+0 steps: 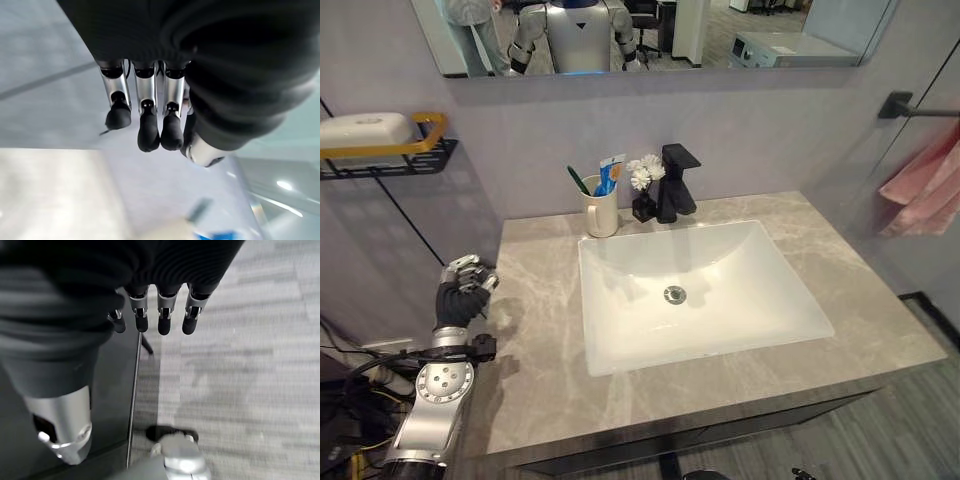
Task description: Put brush and paste in cup on sink, flatten towel.
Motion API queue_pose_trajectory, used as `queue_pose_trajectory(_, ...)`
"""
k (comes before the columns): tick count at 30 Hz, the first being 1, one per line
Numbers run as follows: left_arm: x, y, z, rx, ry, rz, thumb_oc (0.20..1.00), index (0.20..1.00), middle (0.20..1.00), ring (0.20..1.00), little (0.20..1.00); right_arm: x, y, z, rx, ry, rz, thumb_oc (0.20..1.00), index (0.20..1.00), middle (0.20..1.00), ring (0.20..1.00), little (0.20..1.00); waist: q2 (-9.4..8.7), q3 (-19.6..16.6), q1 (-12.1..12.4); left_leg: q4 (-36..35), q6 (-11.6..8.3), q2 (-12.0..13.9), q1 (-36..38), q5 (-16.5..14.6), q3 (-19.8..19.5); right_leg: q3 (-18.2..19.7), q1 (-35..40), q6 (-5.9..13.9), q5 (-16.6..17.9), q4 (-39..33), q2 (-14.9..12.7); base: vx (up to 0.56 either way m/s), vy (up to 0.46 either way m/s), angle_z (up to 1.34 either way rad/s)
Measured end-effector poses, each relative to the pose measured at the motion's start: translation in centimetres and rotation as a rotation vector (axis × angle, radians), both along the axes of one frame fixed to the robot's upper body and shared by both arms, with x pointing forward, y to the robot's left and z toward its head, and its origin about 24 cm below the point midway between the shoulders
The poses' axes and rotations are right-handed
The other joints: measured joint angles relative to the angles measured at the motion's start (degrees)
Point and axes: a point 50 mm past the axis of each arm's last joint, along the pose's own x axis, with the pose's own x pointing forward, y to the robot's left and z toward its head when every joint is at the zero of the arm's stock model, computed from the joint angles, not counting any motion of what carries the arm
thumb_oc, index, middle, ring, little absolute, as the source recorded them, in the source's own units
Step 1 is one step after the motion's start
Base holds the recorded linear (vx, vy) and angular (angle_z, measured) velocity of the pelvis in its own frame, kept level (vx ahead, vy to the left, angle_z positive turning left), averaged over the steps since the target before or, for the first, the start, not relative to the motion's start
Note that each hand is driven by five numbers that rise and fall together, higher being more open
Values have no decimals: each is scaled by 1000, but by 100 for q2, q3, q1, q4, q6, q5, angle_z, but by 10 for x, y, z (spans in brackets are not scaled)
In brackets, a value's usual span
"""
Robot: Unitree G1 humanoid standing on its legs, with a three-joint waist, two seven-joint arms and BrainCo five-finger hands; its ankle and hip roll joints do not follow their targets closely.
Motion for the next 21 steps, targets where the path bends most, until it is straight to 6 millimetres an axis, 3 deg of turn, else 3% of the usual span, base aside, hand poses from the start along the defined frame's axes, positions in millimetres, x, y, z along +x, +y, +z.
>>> queue_pose_trajectory(1, 3, -3, 8, 8, -30, -19, 200, 200, 200, 200, 200, 2, -2, 1, -4, -8, -11, 1000, 1000, 1000, 1000, 1000, 34, 10, -27, 24, 56, -80, 0, 17, 23, 41, -77, 75, -51, 117, -57, -256, 196, -5)
queue_pose_trajectory(3, 16, -8, 29, 19, -109, -50, 200, 200, 200, 200, 200, 12, -8, 6, -25, -42, 2, 1000, 1000, 1000, 1000, 1000, -16, 12, -131, 277, 163, -263, -257, 24, 131, 237, -306, 190, 165, 170, -171, -210, 130, -28)
queue_pose_trajectory(4, 32, -23, 55, 52, -199, -132, 200, 200, 200, 200, 200, 30, -12, 10, -48, -91, 9, 1000, 1000, 1000, 1000, 1000, -98, 119, -289, 337, 278, -323, -381, 56, 330, 405, -406, 431, 140, 142, -282, -221, 94, -48)
queue_pose_trajectory(6, 38, -33, 65, 50, -242, -175, 200, 200, 200, 200, 200, 37, -9, 13, -44, -125, 17, 1000, 1000, 1000, 1000, 1000, -301, 157, -390, 499, 284, -412, -497, 82, 659, 435, -584, 462, 210, 178, -378, -250, 98, -89)
queue_pose_trajectory(7, 39, -41, 61, 13, -235, -204, 200, 200, 200, 200, 200, 54, -10, 18, -62, -176, 24, 1000, 1000, 1000, 1000, 1000, -276, 242, -376, 497, 411, -295, -584, 44, 1046, 75, -968, 619, -111, 639, -354, -219, 46, -121)
queue_pose_trajectory(8, 39, -46, 54, 1, -210, -218, 200, 200, 200, 200, 200, 54, -10, 18, -64, -181, 23, 1000, 1000, 1000, 1000, 1000, -236, 274, -471, 484, 501, -207, -633, 97, 1215, -18, -1029, 629, -147, 931, -321, -167, 13, -107)
queue_pose_trajectory(10, 38, -55, 43, -2, -163, -268, 200, 200, 200, 200, 200, 49, -10, 17, -58, -173, 11, 1000, 1000, 1000, 1000, 1000, -46, 387, -535, 430, 436, -9, -635, 129, 1281, -178, -1226, 609, -538, 2101, -232, -105, -36, -45)
queue_pose_trajectory(12, 37, -54, 40, 5, -146, -273, 200, 200, 200, 200, 200, 40, -11, 15, -57, -150, -1, 1000, 1000, 1000, 1000, 1000, -14, 402, -572, 319, 402, 79, -588, 246, 1358, -221, -826, 690, -735, 2011, -287, -193, -105, -48)
queue_pose_trajectory(13, 34, -54, 39, -8, -145, -274, 200, 200, 200, 200, 200, 35, -12, 15, -61, -137, -3, 1000, 1000, 1000, 1000, 1000, 77, 357, -363, 210, 369, 261, -607, 279, 1698, -617, -723, 590, -1173, 2674, -368, -160, -130, -84)
queue_pose_trajectory(14, 33, -56, 36, -17, -137, -283, 200, 200, 200, 200, 200, 35, -12, 15, -63, -140, -5, 1000, 1000, 1000, 1000, 1000, 167, 307, -261, 167, 341, 405, -602, 291, 1770, -891, -484, 630, -1301, 2520, -405, -155, -131, -87)
queue_pose_trajectory(16, 31, -56, 36, -47, -131, -299, 200, 200, 200, 200, 200, 43, -11, 17, -65, -164, 1, 1000, 1000, 1000, 1000, 1000, 110, 272, -188, 96, 213, 517, -584, 390, 1966, -1183, 192, 741, -1524, 2063, -674, -147, -98, -65)
queue_pose_trajectory(17, 29, -54, 34, -43, -123, -295, 200, 200, 200, 200, 200, 49, -11, 18, -71, -186, 2, 1000, 1000, 1000, 1000, 1000, 82, 247, -25, 115, 170, 566, -592, 401, 2115, -1297, 393, 715, -1454, 1793, -762, -178, -172, -89)
queue_pose_trajectory(18, 29, -52, 35, -28, -120, -300, 200, 200, 200, 200, 200, 56, -7, 19, -65, -212, 6, 1000, 1000, 1000, 1000, 1000, -32, 195, 42, 113, 97, 560, -614, 448, 2139, -1316, 613, 695, -1117, 1267, -839, -232, -251, -96)
queue_pose_trajectory(19, 28, -51, 35, -47, -123, -297, 200, 200, 200, 200, 200, 65, -5, 21, -61, -237, 13, 1000, 1000, 1000, 1000, 1000, -91, 174, 81, 251, 74, 622, -724, 462, 2256, -1760, 637, 488, -1026, 916, -782, -142, -194, -104)
queue_pose_trajectory(21, 15, -40, 20, -151, -99, -241, 200, 200, 200, 200, 200, 103, 5, 33, -64, -333, 79, 1000, 1000, 1000, 1000, 1000, 32, 184, 527, 260, -69, 966, -721, 520, 2737, -2984, 214, 45, -657, 856, -604, -64, -203, -212)
